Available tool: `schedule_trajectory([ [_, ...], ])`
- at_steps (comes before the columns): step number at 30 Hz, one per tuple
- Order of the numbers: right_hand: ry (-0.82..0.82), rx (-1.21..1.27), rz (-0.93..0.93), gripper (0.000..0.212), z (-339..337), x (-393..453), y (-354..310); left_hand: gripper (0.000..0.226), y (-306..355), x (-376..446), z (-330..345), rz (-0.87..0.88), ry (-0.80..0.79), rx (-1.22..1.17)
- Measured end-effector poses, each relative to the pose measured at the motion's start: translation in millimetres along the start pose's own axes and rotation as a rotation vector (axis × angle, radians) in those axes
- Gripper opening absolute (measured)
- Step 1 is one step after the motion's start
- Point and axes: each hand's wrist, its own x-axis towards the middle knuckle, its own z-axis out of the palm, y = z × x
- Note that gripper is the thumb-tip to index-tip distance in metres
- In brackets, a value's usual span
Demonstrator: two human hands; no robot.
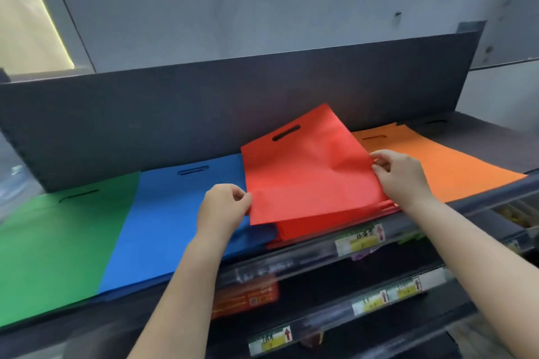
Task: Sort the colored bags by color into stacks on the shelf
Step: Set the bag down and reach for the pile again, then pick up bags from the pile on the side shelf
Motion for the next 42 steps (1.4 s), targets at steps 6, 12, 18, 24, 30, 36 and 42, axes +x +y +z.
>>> schedule_trajectory([
  [6, -0.224, -0.178, -0.056, 0.033, 5, 14, 23, 0.016, 15, -6, 22, -0.072, 0.009, 0.401],
  [12, -0.218, -0.254, -0.226, 0.035, -38, 29, 47, 0.013, 71, -8, 47, 0.063, 0.138, 0.344],
  [18, -0.22, -0.494, -0.294, 0.046, -117, 40, 105, 0.039, 172, -6, 121, 0.339, 0.147, 0.401],
  [24, -0.174, -0.611, -0.132, 0.054, -202, 37, 190, 0.052, 279, -14, 217, 0.618, 0.058, 0.449],
  [30, -0.119, -0.713, 0.101, 0.062, -277, 18, 275, 0.048, 385, -37, 307, 0.9, -0.028, 0.479],
  [36, -0.101, -0.832, 0.338, 0.065, -343, -6, 352, 0.045, 476, -68, 393, 1.137, -0.1, 0.422],
  [42, -0.058, -0.921, 0.531, 0.066, -403, -18, 422, 0.045, 559, -91, 482, 1.298, -0.178, 0.365],
])
